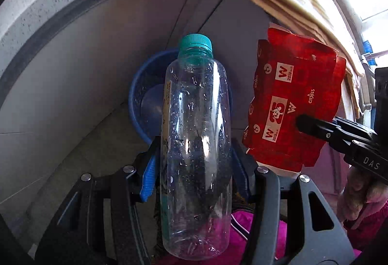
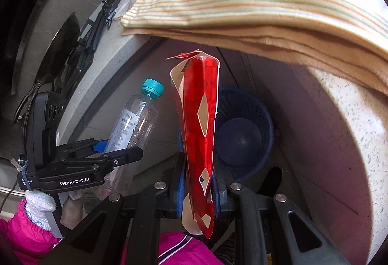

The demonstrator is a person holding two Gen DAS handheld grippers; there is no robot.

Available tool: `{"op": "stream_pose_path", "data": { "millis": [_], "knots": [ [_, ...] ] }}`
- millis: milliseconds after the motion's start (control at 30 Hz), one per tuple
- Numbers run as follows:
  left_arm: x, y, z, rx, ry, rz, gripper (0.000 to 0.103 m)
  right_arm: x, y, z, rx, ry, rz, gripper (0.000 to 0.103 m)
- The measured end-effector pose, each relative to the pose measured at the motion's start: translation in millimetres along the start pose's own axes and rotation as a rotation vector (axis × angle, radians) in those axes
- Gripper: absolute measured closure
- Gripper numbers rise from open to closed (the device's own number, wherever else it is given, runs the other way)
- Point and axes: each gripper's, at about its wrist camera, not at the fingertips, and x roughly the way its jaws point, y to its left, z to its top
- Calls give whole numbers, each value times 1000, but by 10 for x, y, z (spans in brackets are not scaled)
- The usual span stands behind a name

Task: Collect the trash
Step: 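Carry bottle and red bag down to the blue wastebasket and open both grippers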

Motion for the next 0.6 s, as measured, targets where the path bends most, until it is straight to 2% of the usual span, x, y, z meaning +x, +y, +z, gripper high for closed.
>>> {"op": "stream_pose_path", "data": {
  "millis": [367, 600],
  "knots": [
    [472, -96, 95, 0, 68, 47, 49, 496, -57, -44, 3, 65, -72, 86],
    [622, -145, 80, -4, 87, 72, 49, 717, -177, -21, 19, 100, -113, 85]
  ]
}}
